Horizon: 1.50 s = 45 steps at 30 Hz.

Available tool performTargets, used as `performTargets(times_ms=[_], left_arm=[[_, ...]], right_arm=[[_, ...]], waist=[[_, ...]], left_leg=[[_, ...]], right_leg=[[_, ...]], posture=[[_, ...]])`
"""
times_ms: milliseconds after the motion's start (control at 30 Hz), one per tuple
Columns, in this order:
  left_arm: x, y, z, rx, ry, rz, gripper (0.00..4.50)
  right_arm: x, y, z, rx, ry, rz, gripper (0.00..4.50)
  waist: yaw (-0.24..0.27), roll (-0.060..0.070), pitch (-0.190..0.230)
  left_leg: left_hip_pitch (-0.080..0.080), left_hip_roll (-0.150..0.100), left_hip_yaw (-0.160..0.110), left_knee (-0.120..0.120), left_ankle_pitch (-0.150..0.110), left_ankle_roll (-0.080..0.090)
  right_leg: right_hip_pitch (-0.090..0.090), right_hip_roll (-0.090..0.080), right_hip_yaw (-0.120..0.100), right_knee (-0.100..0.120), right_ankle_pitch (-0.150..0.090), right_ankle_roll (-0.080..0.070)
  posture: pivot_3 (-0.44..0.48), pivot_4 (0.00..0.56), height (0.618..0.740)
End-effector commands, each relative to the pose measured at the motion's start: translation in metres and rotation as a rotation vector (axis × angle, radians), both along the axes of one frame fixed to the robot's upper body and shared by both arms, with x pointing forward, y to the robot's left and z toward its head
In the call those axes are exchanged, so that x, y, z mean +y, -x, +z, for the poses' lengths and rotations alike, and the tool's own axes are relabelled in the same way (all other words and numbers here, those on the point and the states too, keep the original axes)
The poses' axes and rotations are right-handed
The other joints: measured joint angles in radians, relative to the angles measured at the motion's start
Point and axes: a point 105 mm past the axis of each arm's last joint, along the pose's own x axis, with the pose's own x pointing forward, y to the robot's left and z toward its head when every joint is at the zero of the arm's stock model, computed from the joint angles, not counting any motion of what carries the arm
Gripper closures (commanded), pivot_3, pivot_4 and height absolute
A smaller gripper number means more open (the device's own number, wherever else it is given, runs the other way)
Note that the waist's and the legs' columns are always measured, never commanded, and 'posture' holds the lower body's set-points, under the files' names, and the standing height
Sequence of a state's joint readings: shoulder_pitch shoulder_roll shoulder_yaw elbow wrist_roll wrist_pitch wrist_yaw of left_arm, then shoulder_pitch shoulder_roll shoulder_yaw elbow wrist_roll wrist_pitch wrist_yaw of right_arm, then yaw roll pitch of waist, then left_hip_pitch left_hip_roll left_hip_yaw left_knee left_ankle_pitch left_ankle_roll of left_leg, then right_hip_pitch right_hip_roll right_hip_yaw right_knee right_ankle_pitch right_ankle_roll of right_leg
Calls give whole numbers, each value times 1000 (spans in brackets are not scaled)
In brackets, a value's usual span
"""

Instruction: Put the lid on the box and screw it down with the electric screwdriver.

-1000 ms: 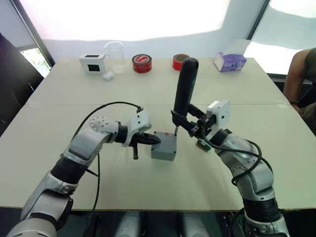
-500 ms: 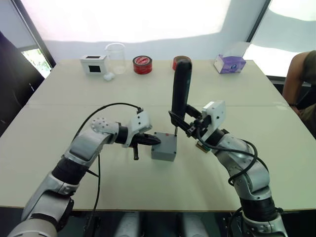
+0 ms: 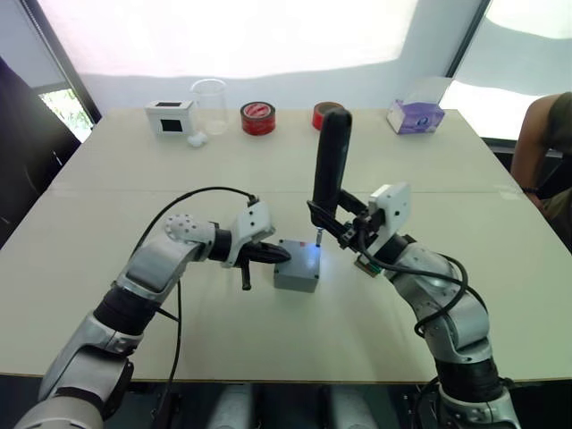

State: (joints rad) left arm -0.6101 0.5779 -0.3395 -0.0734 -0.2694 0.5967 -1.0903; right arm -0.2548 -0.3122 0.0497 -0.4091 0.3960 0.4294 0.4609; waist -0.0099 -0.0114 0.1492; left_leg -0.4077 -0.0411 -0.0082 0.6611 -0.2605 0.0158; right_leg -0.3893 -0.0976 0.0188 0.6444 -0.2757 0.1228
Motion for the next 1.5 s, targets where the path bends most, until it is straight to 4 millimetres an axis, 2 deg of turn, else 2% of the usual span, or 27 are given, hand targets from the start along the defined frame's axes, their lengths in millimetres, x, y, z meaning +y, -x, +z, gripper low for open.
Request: performTargets(times_ms=[33, 167, 233, 333, 400, 467, 533, 600, 667, 733, 833, 900, 967, 1000, 1033, 1100, 1167, 1233, 1333, 1400, 1500], left_arm=[[3, 0, -13, 33, -43, 14, 4500], [3, 0, -13, 35, -42, 12, 4500], [2, 1, -14, 37, -43, 10, 4500], [2, 1, -16, 41, -45, 10, 4500], [1, 2, -14, 45, -29, 8, 4500], [-4, 1, 0, 56, 61, 24, 4500], [-8, -3, 14, 44, 138, 49, 4500], [-8, -9, 32, 24, 229, 94, 4500], [-8, -13, 45, 7, 299, 136, 4500], [-8, -18, 60, 18, 380, 176, 4500], [-5, -34, 94, -30, 551, 291, 4500], [-3, -39, 108, -26, 616, 336, 4500], [3, -46, 125, -28, 695, 372, 4500], [4, -47, 129, -23, 716, 375, 4500], [-1, -37, 126, 13, 690, 292, 4500], [-9, -19, 112, 59, 589, 167, 4500], [-13, -6, 98, 63, 482, 96, 4500], [-13, 11, 88, 104, 399, 0, 4500], [-9, 33, 79, 103, 266, -115, 4500], [-6, 38, 75, 94, 212, -145, 4500], [-4, 39, 73, 72, 174, -157, 4500]], right_arm=[[-6, -3, -31, 126, 47, -22, 2696], [-6, -3, -22, 82, 59, -11, 2696], [-6, -2, -10, 53, 47, 2, 2696], [-6, -2, 19, -14, 26, 28, 2696], [-8, -4, 48, -62, 4, 39, 2696], [-9, -7, 86, -101, -52, 46, 2696], [-14, -13, 112, -104, -92, 5, 2696], [-27, -26, 126, -50, -104, -114, 2696], [-35, -32, 131, -3, -89, -170, 2696], [-42, -35, 129, 56, -57, -200, 2696], [-65, -42, 116, 157, 55, -318, 2696], [-79, -43, 111, 212, 64, -372, 2696], [-127, -48, 99, 329, 36, -558, 2696], [-144, -47, 95, 374, 20, -620, 2696], [-167, -45, 89, 424, 5, -697, 2696], [-188, -38, 78, 516, -13, -748, 2696], [-192, -32, 67, 605, -25, -724, 2696], [-198, -22, 45, 695, 14, -698, 2696], [-188, 0, 10, 837, 96, -534, 2696], [-183, 8, 2, 881, 101, -467, 2696], [-184, 11, 0, 894, 94, -464, 2696]], waist=[[0, 0, 0], [0, 0, 0], [1, 0, 0], [0, 1, 0], [0, 2, 1], [1, 5, 4], [1, 6, 7], [0, 6, 8], [1, 6, 8], [0, 6, 8], [2, 5, 9], [1, 5, 11], [-1, 5, 11], [1, 4, 11], [2, 4, 11], [4, 5, 12], [-2, 5, 12], [-8, 5, 12], [-8, 5, 13], [-9, 9, 15], [-8, 12, 17]], left_leg=[[0, 0, 0, 0, 0, 0], [0, 0, 0, 0, 0, 0], [0, 0, -1, 0, 0, 0], [0, 0, -1, -1, 0, 0], [0, 0, -1, -3, 0, 0], [-2, 0, -1, -4, 0, 0], [-4, 0, -1, -5, 0, 0], [-11, 0, -2, -5, 1, -2], [-22, -1, -2, -5, 3, -6], [-22, -1, -2, -5, 5, -8], [-23, -1, -2, -4, 3, -5], [-23, -3, -1, -3, 3, -4], [-23, -2, -1, -3, 3, -3], [-23, -3, -1, -3, 3, -3], [-23, -2, -1, -3, 3, -3], [-24, -3, -1, -2, 3, -3], [-24, -3, 1, -3, 3, -3], [-23, -1, 2, -4, 3, -3], [-22, 0, 2, -5, 2, -3], [-21, 0, 3, -5, 2, -3], [-19, 0, 4, -4, 2, -3]], right_leg=[[0, 0, 0, 0, 0, 0], [0, -1, 0, -1, 0, 0], [0, -1, 0, -1, 0, 0], [0, -2, 0, -3, 0, 0], [0, -3, -1, -5, 0, 0], [-1, -4, -1, -5, 0, 0], [-4, -4, -1, -5, 0, 0], [-11, -4, -2, -5, 1, 0], [-24, -3, -2, 1, 1, 0], [-24, -3, -2, 1, 0, -1], [-24, -3, -2, 1, 0, -1], [-24, -4, -2, 2, 0, -1], [-24, -3, -3, 2, 0, -1], [-24, -2, -3, 2, 0, -1], [-24, -1, -3, 2, 0, -1], [-23, -1, -3, 2, 0, -1], [-24, -1, -3, 2, 0, -1], [-24, 1, -1, 2, 0, -1], [-23, 2, 0, 0, 0, -1], [-23, 1, 0, 0, 0, -1], [-22, 1, 1, 1, 0, -1]], posture=[[0, 150, 740], [0, 150, 740], [0, 150, 740], [0, 150, 740], [0, 150, 740], [0, 150, 740], [0, 150, 740], [0, 150, 740], [0, 150, 740], [0, 150, 740], [0, 150, 740], [0, 150, 740], [0, 150, 740], [0, 150, 740], [0, 150, 740], [0, 150, 740], [0, 150, 740], [0, 150, 740], [0, 150, 740], [0, 150, 740], [0, 150, 740]])
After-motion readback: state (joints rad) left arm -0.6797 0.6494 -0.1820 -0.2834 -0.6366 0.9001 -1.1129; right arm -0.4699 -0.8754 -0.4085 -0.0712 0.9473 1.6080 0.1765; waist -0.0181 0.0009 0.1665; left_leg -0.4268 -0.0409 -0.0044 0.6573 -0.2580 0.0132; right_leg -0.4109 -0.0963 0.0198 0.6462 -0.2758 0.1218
